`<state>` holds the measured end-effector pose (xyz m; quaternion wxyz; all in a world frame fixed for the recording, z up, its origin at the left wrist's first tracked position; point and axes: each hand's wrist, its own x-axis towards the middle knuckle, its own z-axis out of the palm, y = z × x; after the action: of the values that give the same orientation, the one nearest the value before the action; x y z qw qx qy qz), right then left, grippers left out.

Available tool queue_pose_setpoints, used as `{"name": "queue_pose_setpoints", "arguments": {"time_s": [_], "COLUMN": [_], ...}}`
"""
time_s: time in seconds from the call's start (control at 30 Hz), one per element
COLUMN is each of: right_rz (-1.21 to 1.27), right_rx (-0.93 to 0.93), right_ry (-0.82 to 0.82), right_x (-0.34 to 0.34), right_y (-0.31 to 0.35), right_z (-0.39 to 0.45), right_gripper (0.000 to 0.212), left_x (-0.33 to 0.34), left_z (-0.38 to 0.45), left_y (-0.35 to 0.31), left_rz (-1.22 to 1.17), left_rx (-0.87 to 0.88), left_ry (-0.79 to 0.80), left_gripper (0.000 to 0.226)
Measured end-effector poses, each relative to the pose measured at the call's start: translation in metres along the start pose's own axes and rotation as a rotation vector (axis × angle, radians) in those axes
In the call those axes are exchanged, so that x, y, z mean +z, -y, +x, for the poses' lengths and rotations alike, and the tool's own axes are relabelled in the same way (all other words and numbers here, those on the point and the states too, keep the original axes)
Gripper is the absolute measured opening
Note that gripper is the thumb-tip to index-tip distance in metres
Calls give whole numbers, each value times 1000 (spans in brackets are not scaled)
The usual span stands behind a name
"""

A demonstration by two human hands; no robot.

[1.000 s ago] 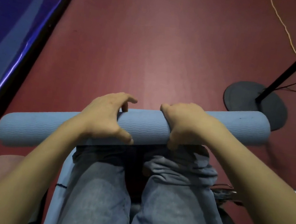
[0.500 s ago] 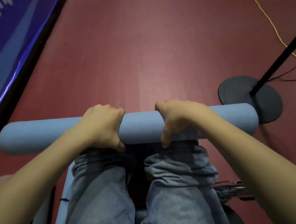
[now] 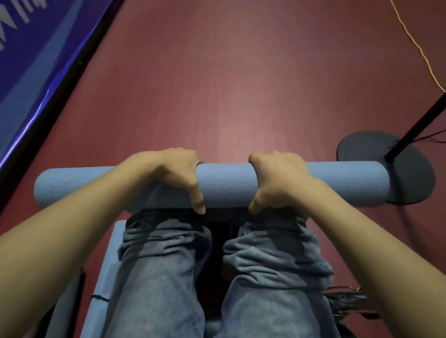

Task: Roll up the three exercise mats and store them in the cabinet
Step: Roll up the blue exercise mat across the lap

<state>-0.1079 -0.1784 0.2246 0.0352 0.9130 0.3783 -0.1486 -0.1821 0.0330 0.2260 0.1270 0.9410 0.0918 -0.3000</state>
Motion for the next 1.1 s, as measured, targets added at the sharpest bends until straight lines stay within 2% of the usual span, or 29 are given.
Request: {"name": "queue_pose_setpoints", "arguments": {"time_s": [0.2,0.3,0.5,0.57,0.67,0.73,0.83,0.97,1.1], "right_rz": [22,38,64,58,75,99,38,-12,-48], "right_rx": [32,35,27,30,56,69,14,-3,17], "right_ry": [233,286,363,390,370,323,207,14,-7], "right_x": [-23,-25,-26,-26,-20,-17,-9,15,20], "right_y": [1,1,3,3,1,1,1,-1,-1], "right_z": [21,29,41,45,50,50,44,41,45], "right_gripper": [74,81,82,85,87,88,83,83,80], "left_x": [8,14,38,41,36,27,14,1,-5], "left_z": [-1,-6,-16,-14,-7,-4,2,15,24], "left_y": [-1,2,5,4,5,5,8,11,9], "left_rz": [31,105,253,279,268,273,230,160,104], "left_rx": [-60,-78,-10,-29,-49,-49,-53,-60,-47], "left_ry": [-92,-151,-347,-384,-403,-374,-275,-138,-61], "left_gripper": [98,128,161,149,97,81,72,73,67]}}
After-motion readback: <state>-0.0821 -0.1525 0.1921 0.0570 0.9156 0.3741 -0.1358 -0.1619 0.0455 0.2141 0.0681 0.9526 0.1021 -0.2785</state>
